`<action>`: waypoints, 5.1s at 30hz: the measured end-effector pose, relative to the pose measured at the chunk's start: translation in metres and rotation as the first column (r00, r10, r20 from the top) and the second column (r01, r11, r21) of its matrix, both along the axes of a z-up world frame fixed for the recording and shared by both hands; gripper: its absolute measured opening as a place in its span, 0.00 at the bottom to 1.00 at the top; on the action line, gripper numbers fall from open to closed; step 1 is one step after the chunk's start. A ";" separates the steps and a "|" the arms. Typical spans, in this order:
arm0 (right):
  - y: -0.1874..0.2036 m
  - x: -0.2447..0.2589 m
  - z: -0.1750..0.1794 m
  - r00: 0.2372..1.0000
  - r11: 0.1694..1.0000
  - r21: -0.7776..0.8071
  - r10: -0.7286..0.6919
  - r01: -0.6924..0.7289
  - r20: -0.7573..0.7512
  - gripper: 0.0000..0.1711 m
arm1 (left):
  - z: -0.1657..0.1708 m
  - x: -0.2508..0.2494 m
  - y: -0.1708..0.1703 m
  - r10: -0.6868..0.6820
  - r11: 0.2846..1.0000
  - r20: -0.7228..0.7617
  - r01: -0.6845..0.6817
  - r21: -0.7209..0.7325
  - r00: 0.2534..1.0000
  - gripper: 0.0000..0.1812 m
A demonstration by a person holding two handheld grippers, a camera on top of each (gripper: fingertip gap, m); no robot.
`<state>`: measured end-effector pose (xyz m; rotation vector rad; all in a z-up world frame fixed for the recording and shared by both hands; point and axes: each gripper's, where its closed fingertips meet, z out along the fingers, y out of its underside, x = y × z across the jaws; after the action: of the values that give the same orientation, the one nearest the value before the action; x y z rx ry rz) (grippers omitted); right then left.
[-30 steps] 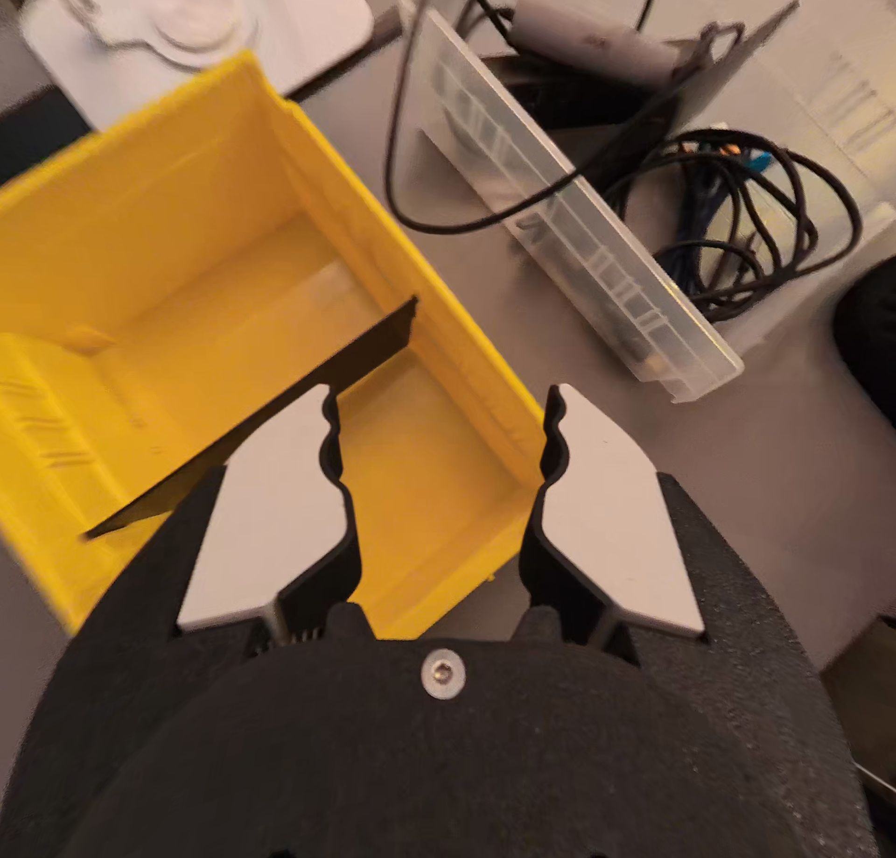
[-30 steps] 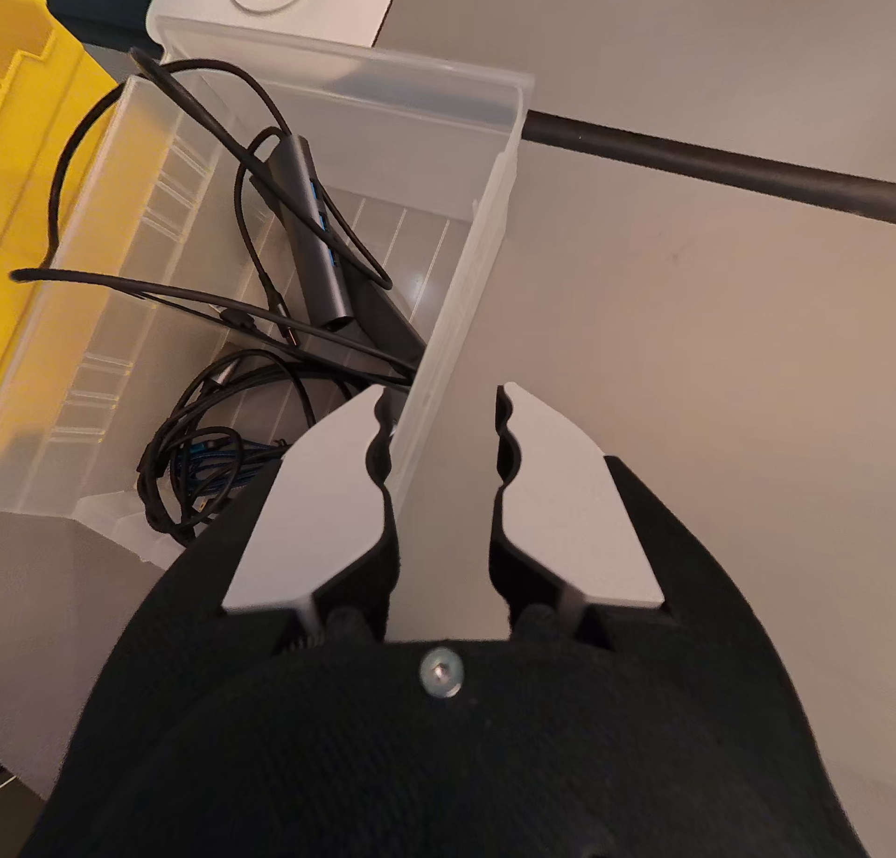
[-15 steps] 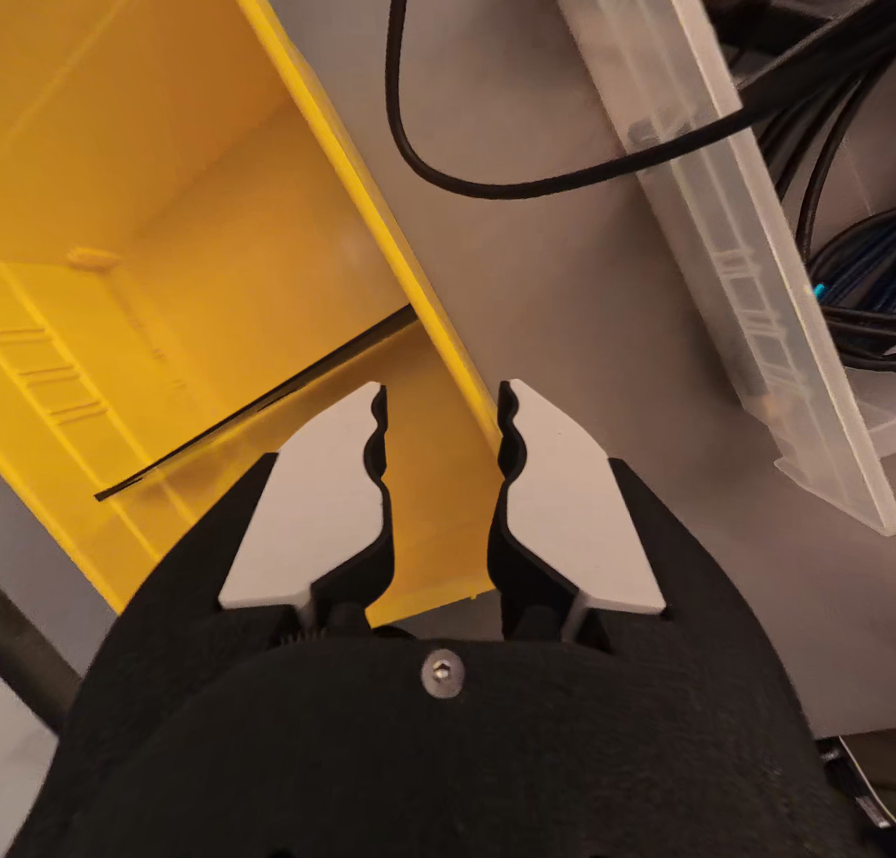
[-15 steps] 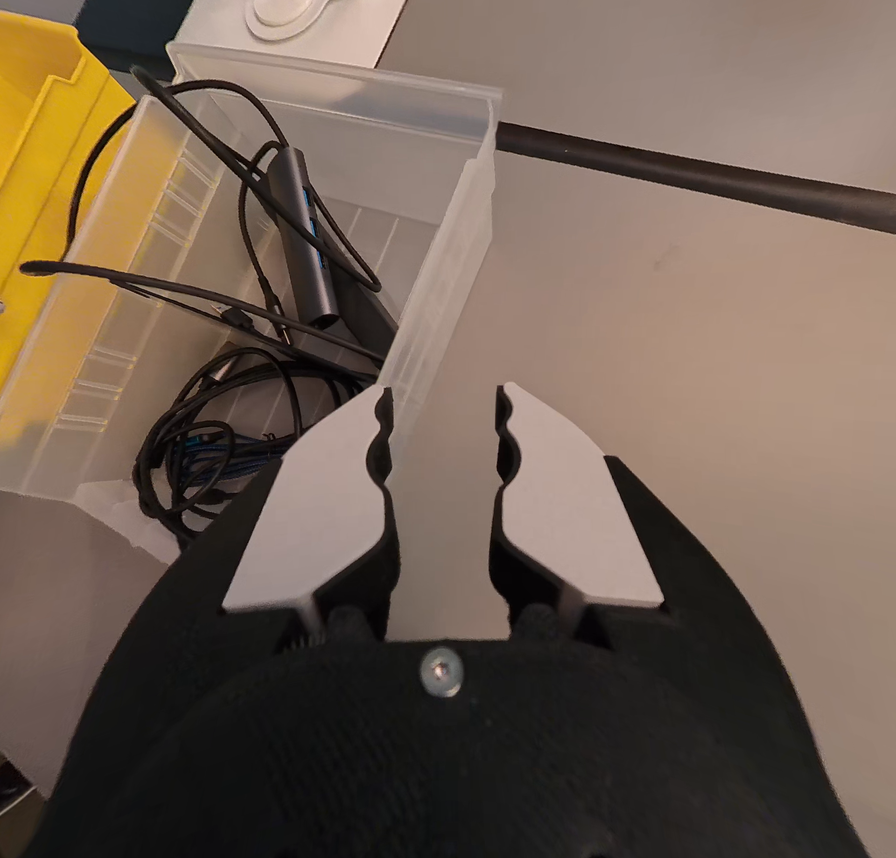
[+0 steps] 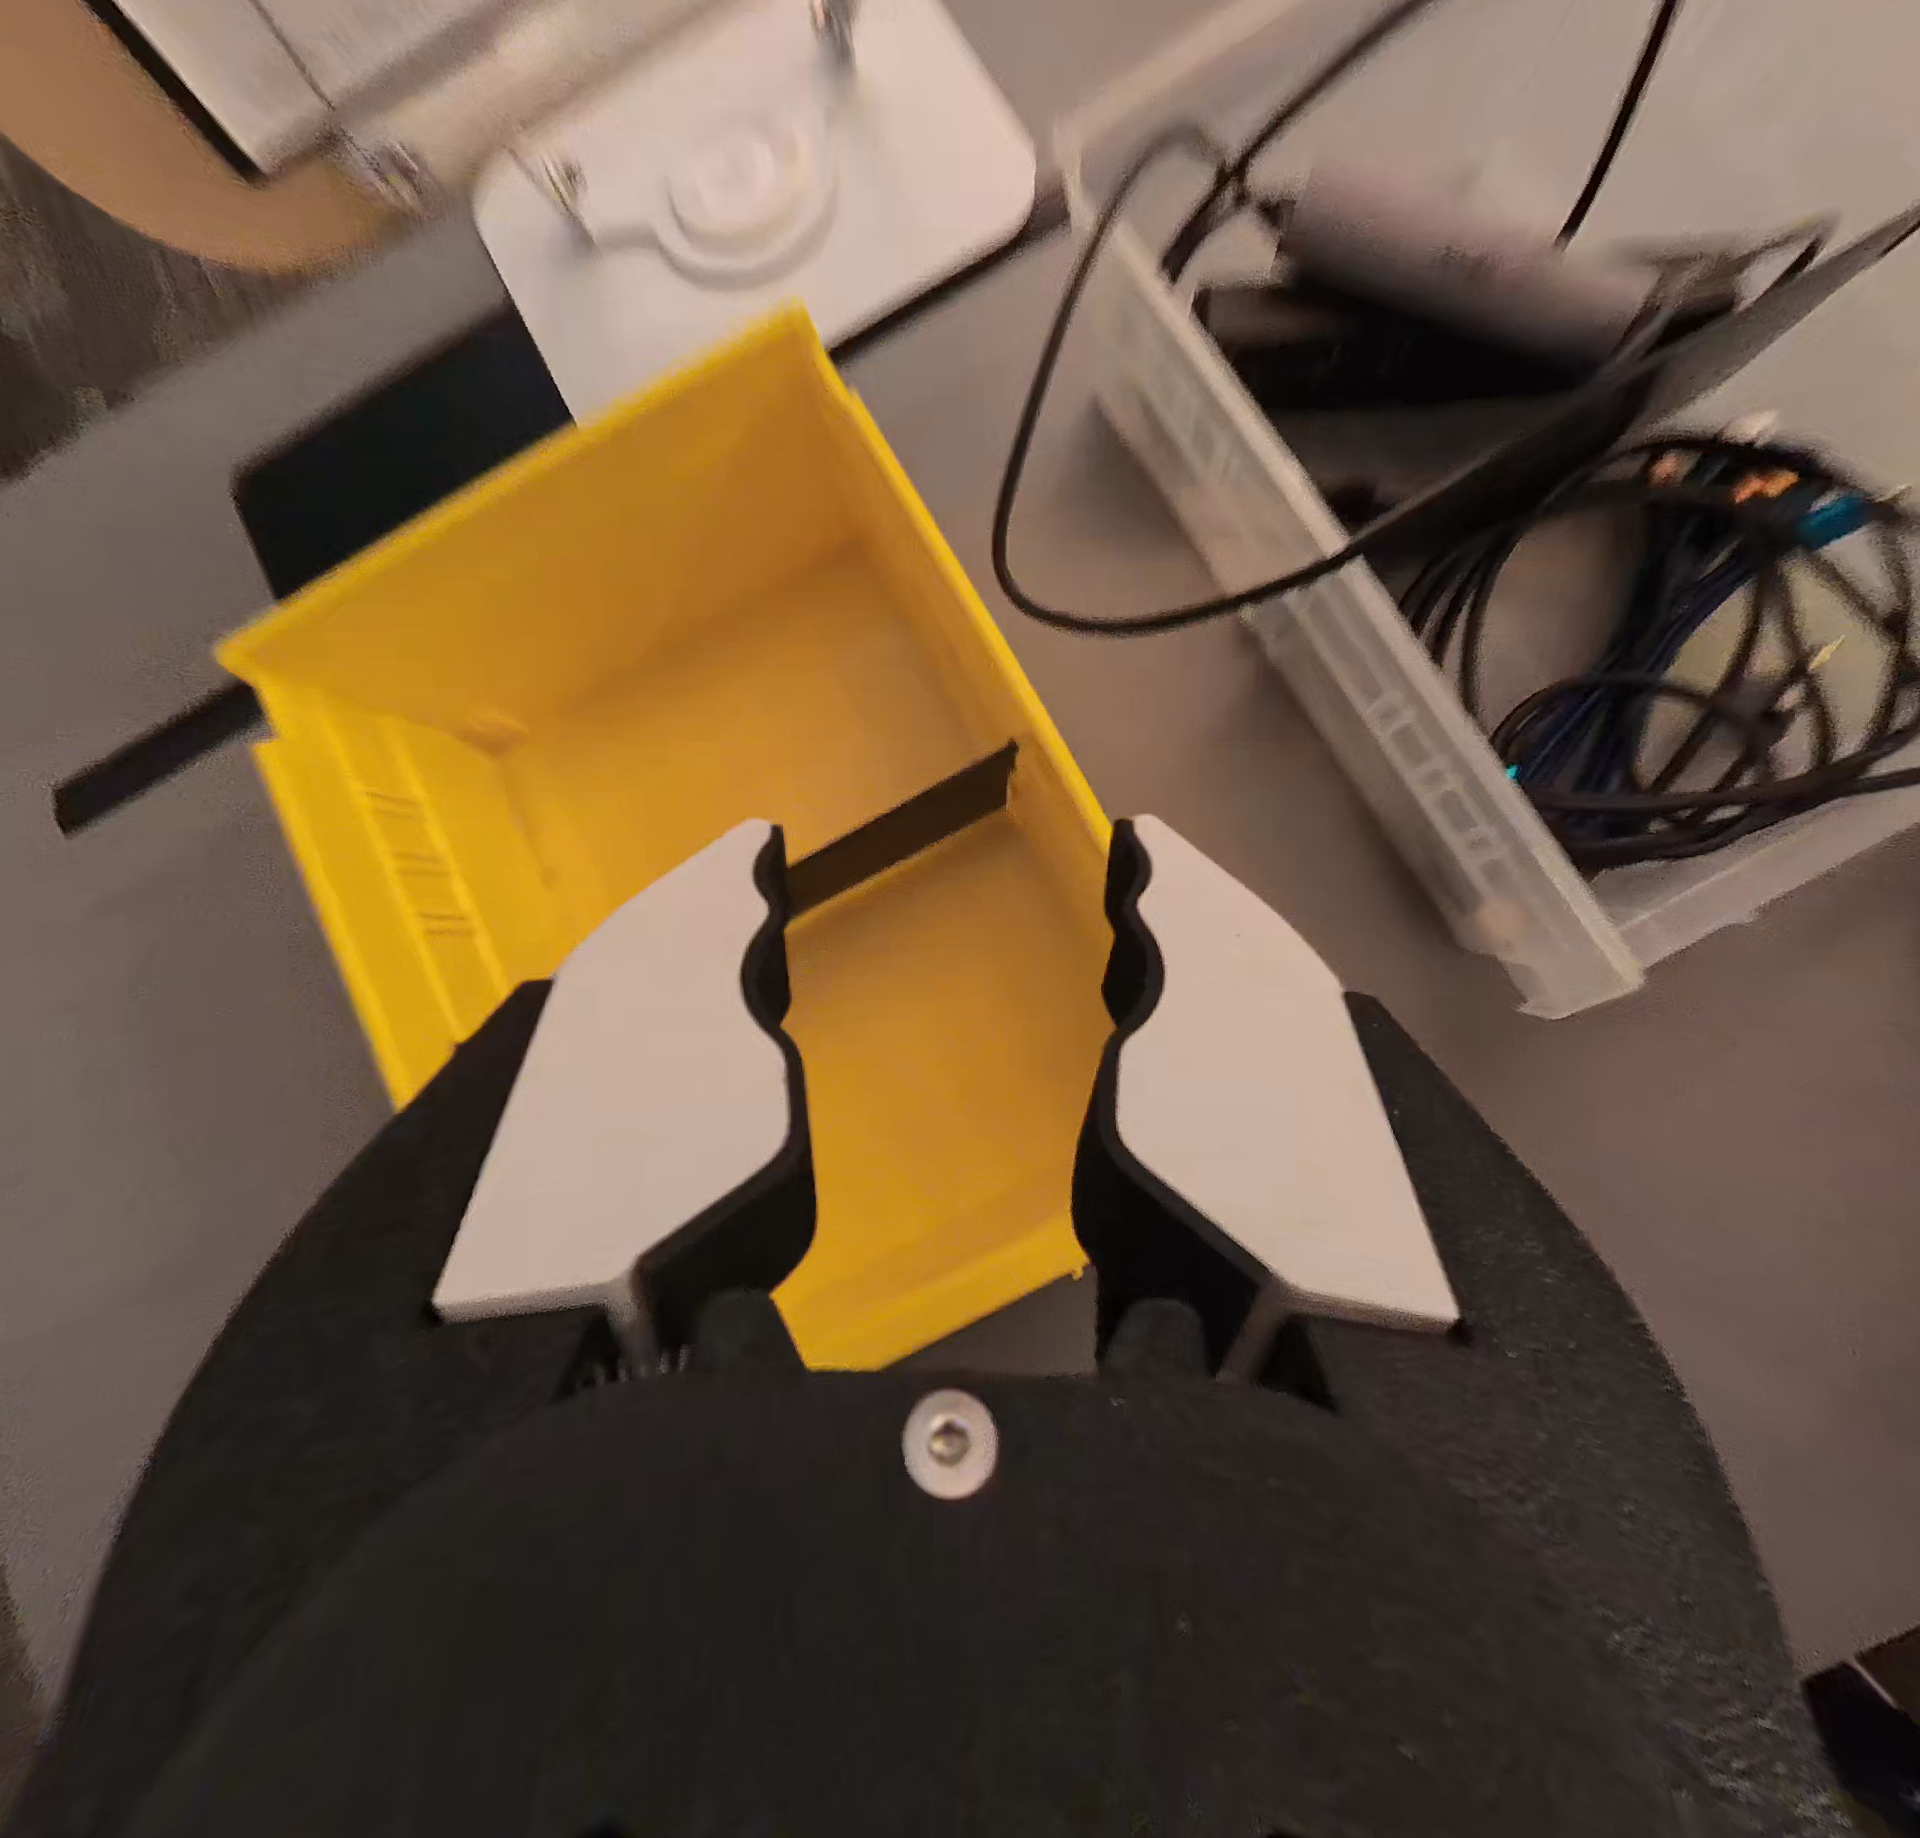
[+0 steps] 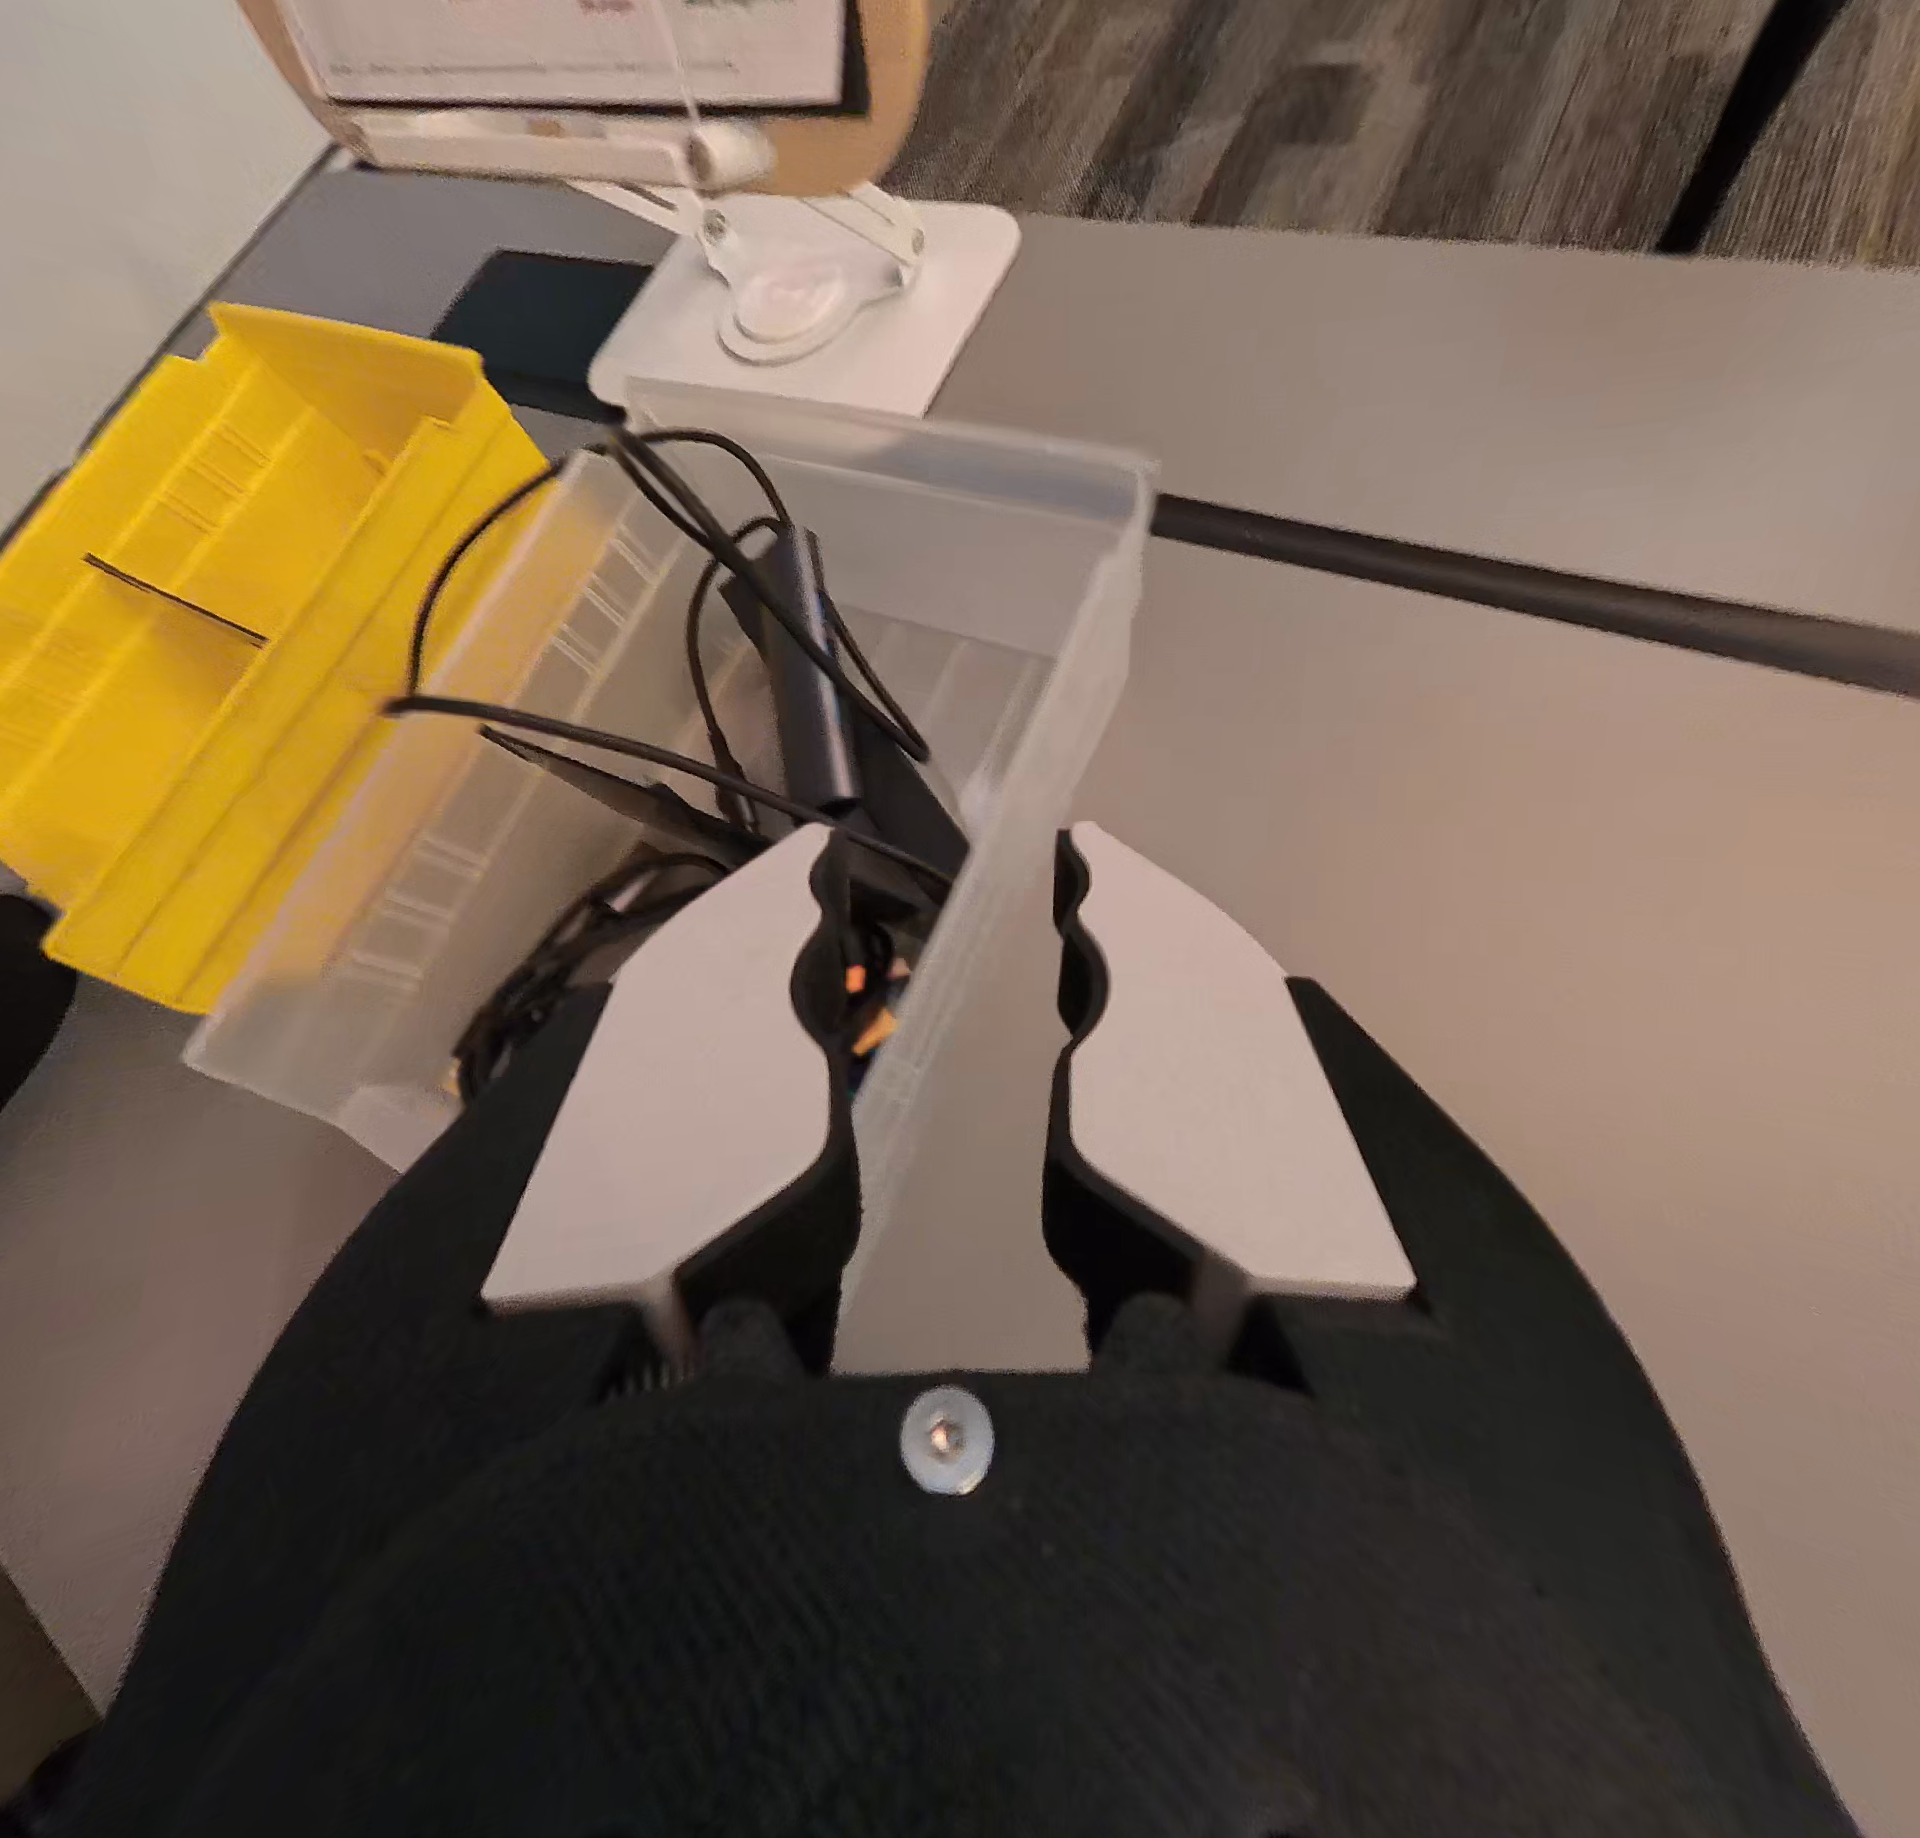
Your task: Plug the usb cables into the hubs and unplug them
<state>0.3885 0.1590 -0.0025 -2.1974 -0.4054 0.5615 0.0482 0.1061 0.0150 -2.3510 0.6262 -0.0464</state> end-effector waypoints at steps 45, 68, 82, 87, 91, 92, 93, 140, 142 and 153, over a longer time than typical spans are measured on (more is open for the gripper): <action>-0.064 -0.320 -0.140 0.897 0.776 -0.612 0.150 0.154 0.417 0.15 | 0.134 -0.106 -0.032 -0.211 0.826 0.346 -0.022 0.563 0.914 0.33; -0.041 -0.319 -0.067 0.940 0.753 -0.658 0.209 0.022 0.271 0.03 | 0.165 -0.147 -0.041 0.149 0.624 0.150 -0.210 0.753 0.977 0.38; -0.033 -0.118 0.077 0.993 0.807 -0.583 -0.030 0.093 0.117 0.03 | 0.152 -0.061 -0.098 -0.261 0.742 0.116 0.122 0.659 0.959 0.41; -0.059 0.048 0.075 0.952 0.767 -0.564 -0.245 0.306 0.183 0.03 | 0.101 -0.005 -0.076 -0.400 0.817 0.108 0.300 0.492 0.910 0.41; -0.092 0.174 0.039 0.873 0.686 -0.540 -0.382 0.488 0.304 0.03 | 0.024 0.051 -0.042 -0.482 0.870 0.244 0.426 0.249 0.841 0.34; -0.102 0.197 0.025 0.860 0.666 -0.544 -0.390 0.510 0.328 0.03 | 0.005 0.062 -0.038 -0.494 0.869 0.276 0.460 0.181 0.825 0.32; -0.110 0.217 0.009 0.851 0.650 -0.549 -0.391 0.525 0.351 0.03 | -0.010 0.073 -0.037 -0.504 0.862 0.321 0.489 0.131 0.802 0.32; -0.104 0.127 -0.140 0.933 0.714 -0.654 0.002 0.250 0.360 0.06 | -0.106 -0.024 0.052 -0.030 0.778 -0.009 0.017 -0.628 1.000 0.02; -0.104 0.126 -0.140 0.932 0.713 -0.654 0.001 0.253 0.361 0.06 | -0.106 -0.053 0.055 0.010 0.787 -0.002 -0.009 -0.617 1.000 0.02; -0.103 0.109 -0.139 0.931 0.723 -0.647 0.017 0.240 0.365 0.06 | -0.103 -0.241 0.016 0.323 0.783 0.041 -0.243 -0.572 0.945 0.02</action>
<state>0.4978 0.0564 -0.1419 -3.0473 -0.2548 0.2577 -0.1929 0.1224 -0.0878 -2.9603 0.1860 -0.2916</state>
